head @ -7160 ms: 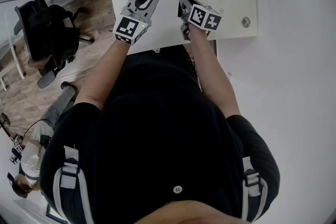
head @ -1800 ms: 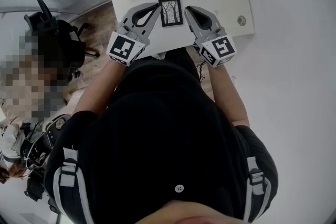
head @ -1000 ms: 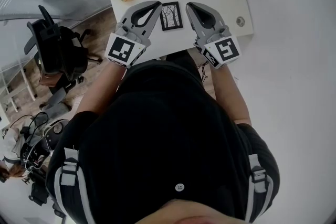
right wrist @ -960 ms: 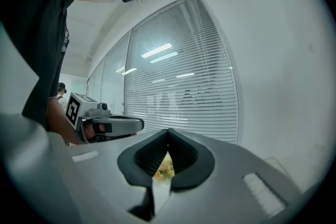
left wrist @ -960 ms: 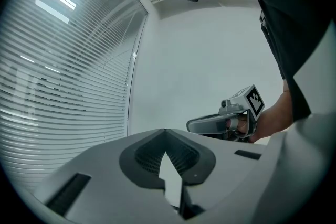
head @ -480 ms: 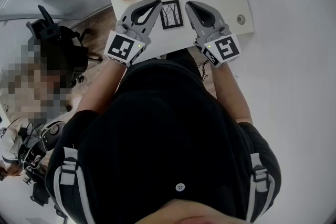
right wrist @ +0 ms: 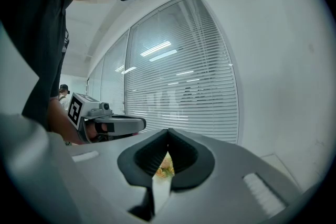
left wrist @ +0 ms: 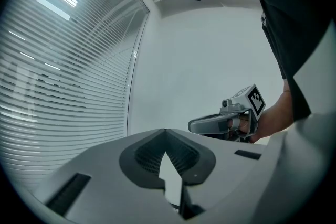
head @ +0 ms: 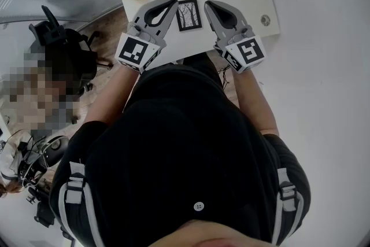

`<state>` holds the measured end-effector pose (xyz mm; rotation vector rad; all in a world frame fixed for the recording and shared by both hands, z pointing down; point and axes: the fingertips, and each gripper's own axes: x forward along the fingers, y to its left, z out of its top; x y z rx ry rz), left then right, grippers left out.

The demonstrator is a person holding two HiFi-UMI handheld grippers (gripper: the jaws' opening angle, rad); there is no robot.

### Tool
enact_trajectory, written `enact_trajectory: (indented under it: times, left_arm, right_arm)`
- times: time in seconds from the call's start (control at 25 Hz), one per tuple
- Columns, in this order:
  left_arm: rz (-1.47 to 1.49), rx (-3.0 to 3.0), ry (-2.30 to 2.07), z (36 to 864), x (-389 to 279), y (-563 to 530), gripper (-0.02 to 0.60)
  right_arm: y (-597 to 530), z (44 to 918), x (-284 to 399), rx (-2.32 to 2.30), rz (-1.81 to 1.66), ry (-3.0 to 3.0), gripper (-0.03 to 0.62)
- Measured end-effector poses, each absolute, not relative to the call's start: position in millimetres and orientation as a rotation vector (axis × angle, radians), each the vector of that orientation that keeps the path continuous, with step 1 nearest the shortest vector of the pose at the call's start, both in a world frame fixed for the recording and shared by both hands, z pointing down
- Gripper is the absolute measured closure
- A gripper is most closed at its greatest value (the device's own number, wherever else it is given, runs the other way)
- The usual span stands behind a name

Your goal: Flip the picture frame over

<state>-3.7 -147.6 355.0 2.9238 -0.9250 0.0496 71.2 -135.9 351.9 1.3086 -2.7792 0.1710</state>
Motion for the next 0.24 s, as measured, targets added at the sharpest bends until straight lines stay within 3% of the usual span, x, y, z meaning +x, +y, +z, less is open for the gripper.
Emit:
enact_trajectory:
  times: [0.24]
  left_arm:
    - [0.057, 2.923, -0.928, 357.4, -3.4, -148.5, 0.578]
  right_arm:
    - [-136.7, 353.7, 73.5, 1.315, 0.178, -2.774, 0.583]
